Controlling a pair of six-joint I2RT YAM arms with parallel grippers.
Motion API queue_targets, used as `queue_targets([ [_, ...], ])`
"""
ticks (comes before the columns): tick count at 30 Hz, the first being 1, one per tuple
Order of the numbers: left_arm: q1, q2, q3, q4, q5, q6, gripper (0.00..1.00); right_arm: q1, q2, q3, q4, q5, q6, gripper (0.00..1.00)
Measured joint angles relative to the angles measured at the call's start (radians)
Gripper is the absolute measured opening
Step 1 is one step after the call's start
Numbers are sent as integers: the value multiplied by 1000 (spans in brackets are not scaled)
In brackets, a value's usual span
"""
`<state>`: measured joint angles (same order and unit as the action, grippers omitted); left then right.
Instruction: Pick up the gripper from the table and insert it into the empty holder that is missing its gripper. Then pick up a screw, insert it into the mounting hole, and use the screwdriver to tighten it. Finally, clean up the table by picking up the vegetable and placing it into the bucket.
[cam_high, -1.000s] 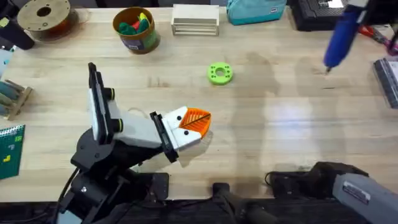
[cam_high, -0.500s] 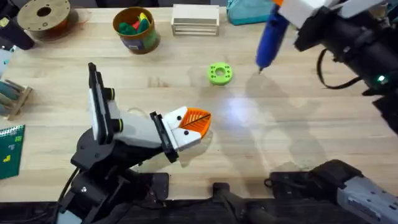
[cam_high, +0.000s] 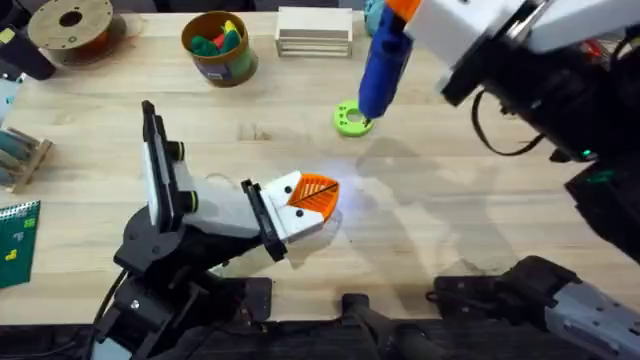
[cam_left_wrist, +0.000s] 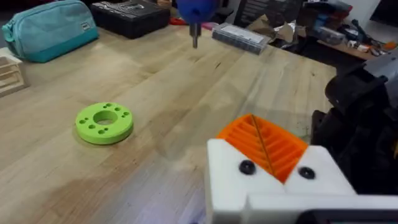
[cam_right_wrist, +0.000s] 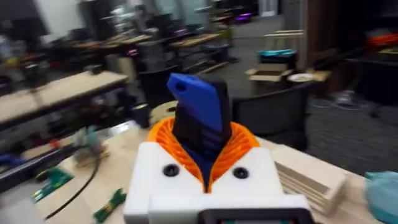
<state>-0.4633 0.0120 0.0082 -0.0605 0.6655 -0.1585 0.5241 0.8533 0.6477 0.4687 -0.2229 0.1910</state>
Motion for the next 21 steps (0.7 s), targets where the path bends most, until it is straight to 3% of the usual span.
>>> queue_targets([
  [6,0,0,0,0,0,0,5,6,55,-17,144,-160,33,33],
  [7,0,0,0,0,0,0,5,26,100,-18,251,-213,58,33],
  [12,0,0,0,0,0,0,5,94,177,-17,409,-290,92,33],
  [21,0,0,0,0,0,0,5,178,218,-18,474,-377,105,33],
])
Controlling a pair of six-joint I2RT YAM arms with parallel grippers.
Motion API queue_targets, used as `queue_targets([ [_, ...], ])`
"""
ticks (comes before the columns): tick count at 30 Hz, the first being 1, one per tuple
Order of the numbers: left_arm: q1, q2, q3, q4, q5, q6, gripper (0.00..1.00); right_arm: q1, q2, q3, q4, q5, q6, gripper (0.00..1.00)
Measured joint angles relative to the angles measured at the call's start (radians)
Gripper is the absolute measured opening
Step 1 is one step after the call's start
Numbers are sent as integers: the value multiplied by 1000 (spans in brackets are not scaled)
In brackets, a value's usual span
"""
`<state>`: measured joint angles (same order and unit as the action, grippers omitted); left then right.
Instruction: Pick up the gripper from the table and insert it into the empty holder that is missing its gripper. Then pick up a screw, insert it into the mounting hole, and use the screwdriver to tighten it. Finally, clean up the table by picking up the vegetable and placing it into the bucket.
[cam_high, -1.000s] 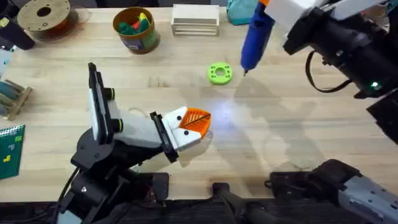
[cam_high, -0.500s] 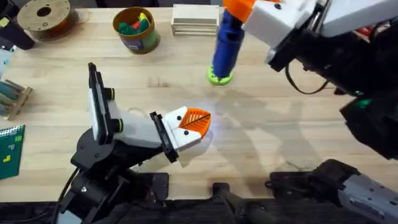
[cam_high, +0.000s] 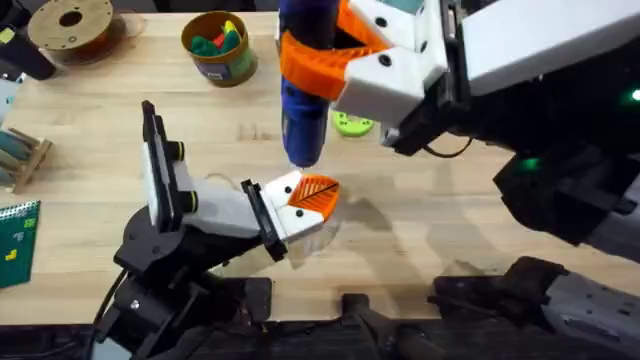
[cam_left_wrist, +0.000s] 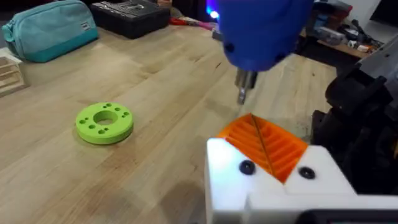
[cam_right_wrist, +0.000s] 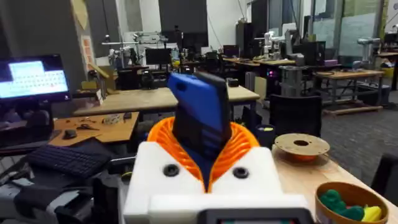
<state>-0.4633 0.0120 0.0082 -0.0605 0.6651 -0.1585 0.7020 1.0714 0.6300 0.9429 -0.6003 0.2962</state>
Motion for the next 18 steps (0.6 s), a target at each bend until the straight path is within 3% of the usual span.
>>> queue_targets([
  [18,0,0,0,0,0,0,5,70,56,0,23,5,2,33],
])
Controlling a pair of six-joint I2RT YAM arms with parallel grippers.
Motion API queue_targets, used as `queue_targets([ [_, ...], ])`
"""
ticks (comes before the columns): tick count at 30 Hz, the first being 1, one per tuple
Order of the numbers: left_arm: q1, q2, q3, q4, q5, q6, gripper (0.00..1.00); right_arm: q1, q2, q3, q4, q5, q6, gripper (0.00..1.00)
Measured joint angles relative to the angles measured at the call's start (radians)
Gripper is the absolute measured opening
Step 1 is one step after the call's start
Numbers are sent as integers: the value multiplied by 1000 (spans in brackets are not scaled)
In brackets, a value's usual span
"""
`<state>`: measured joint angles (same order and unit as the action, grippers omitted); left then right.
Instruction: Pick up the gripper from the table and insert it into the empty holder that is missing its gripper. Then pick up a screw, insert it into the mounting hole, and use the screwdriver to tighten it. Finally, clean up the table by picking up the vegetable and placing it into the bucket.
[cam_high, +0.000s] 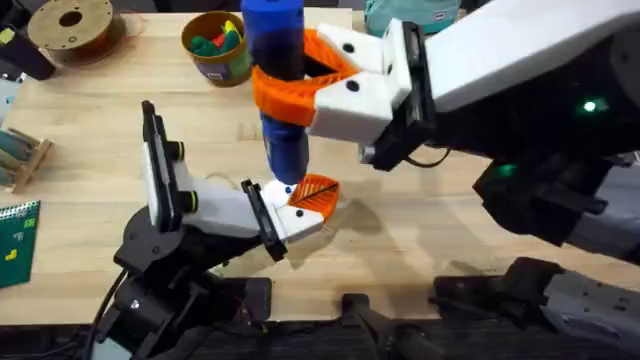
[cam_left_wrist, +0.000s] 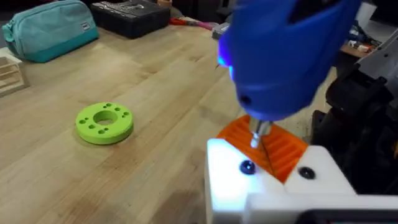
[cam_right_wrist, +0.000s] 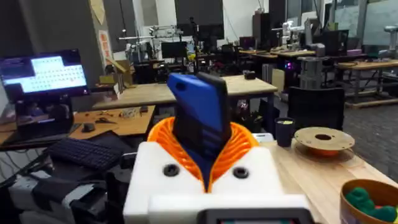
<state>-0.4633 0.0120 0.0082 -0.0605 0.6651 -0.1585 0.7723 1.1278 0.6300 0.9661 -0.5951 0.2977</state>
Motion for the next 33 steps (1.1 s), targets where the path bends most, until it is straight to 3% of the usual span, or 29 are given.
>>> queue_targets([
  [33,0,0,0,0,0,0,4,34,18,0,-1,56,-21,33],
])
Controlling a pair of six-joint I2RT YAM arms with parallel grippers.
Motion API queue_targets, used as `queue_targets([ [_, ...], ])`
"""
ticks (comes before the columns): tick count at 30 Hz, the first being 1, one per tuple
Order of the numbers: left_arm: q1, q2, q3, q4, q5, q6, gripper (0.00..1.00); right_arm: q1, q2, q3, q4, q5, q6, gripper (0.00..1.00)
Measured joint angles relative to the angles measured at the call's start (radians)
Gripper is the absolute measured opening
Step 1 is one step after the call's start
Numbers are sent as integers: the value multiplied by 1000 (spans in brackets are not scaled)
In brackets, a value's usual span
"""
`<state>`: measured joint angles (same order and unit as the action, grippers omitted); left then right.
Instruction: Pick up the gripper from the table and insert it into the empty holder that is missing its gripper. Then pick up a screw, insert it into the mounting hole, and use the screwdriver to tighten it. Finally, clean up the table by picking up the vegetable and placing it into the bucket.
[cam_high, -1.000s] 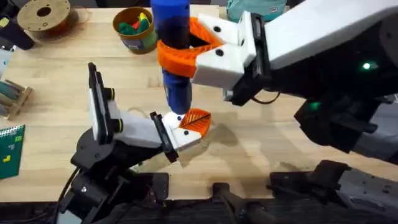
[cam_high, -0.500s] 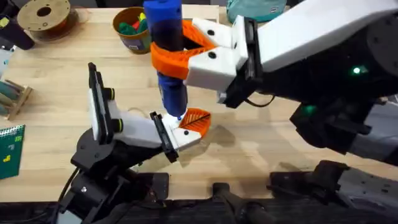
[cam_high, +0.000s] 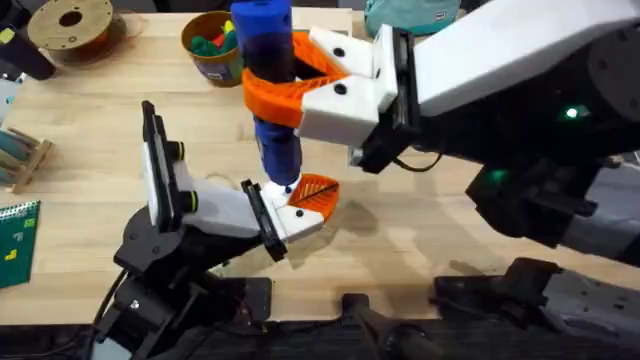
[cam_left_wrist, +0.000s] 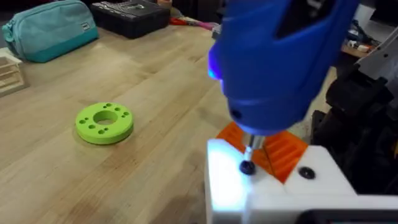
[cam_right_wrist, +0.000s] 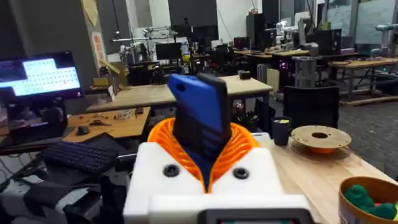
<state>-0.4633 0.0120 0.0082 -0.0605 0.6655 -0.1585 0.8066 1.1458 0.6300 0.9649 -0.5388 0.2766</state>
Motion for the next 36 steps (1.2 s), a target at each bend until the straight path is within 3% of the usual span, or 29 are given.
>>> queue_targets([
  [36,0,0,0,-1,1,-3,4,-5,13,0,-37,19,15,33],
])
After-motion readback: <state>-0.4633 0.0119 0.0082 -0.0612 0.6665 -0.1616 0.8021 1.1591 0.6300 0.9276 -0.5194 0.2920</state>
